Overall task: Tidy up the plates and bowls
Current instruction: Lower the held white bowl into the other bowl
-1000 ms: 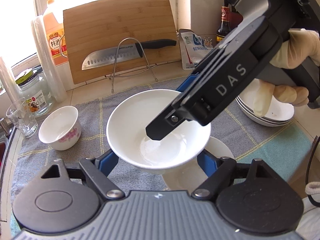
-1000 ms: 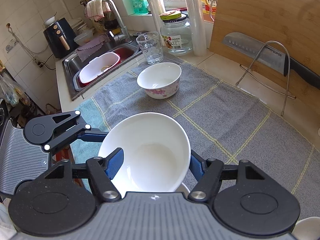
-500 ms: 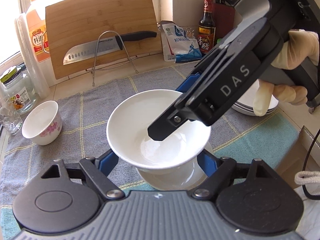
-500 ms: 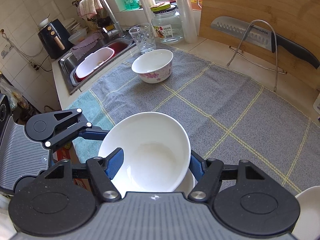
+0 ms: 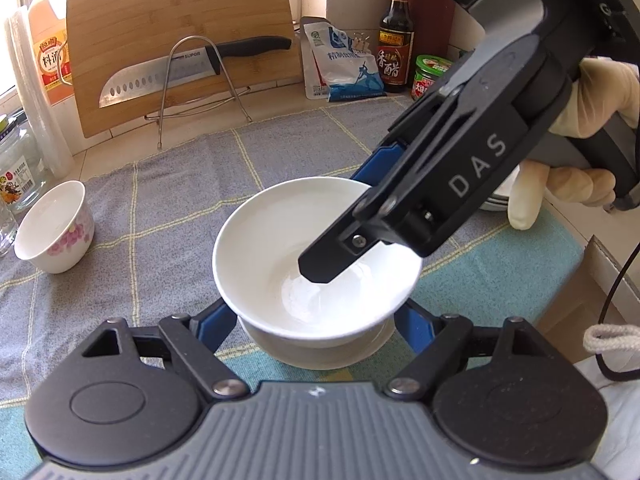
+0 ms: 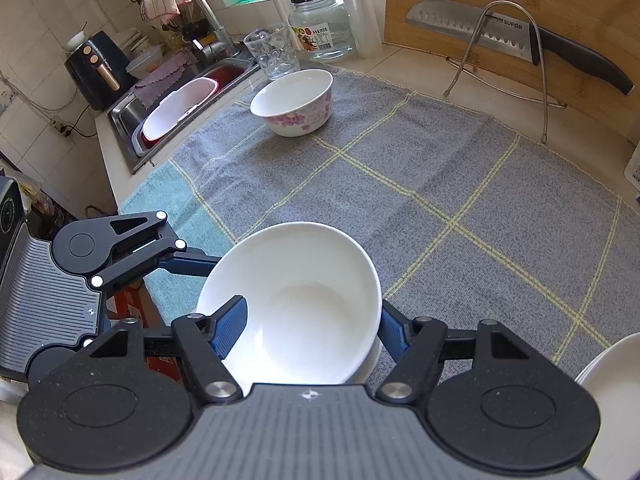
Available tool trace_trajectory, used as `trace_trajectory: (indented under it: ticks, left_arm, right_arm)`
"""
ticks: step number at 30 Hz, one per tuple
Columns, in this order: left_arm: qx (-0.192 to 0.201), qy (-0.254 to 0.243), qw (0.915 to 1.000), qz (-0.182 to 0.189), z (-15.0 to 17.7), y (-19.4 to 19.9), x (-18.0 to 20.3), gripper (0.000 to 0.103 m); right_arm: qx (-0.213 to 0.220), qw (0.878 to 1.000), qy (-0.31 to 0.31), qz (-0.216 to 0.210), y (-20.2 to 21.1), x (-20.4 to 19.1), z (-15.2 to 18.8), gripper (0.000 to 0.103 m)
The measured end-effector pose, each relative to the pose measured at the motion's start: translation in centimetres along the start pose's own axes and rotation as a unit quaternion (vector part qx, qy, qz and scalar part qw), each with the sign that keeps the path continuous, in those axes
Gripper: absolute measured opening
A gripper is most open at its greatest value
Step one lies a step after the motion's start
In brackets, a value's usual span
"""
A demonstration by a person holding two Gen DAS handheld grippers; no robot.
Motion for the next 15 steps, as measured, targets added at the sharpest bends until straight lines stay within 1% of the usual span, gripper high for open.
trace_trajectory:
  ticks: [12, 14, 15]
  left_arm:
    - [-0.011, 0.006, 0.9999, 0.008, 0.56, -0.44, -0.19, 0.085]
    - [-0.013, 0.006, 0.9999, 0.008, 0.65, -0.57, -0.20, 0.085]
    - [-0.013, 0.006, 0.9999, 0.009, 0.68, -0.62, -0.21, 0.085]
  right_arm:
    - [-0.010, 1.000, 0.007, 0.001, -0.53, -0.01, 0.27, 0.075]
    - [-0.011, 1.000, 0.007, 0.001, -0.64, -0.03, 0.29, 0.076]
    - [-0.011, 1.000, 0.006, -0.001, -0.76, 0.00, 0.28, 0.078]
Point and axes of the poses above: each gripper's, at about its wrist camera, not at the fingertips, and y roughly against the way its jaws point, x to its right, z to its underside, the point moved 3 cm from there along -y, roughly the way its jaws point, and after that the axes turned 3 degrees about -y, right-handed, at the moved point
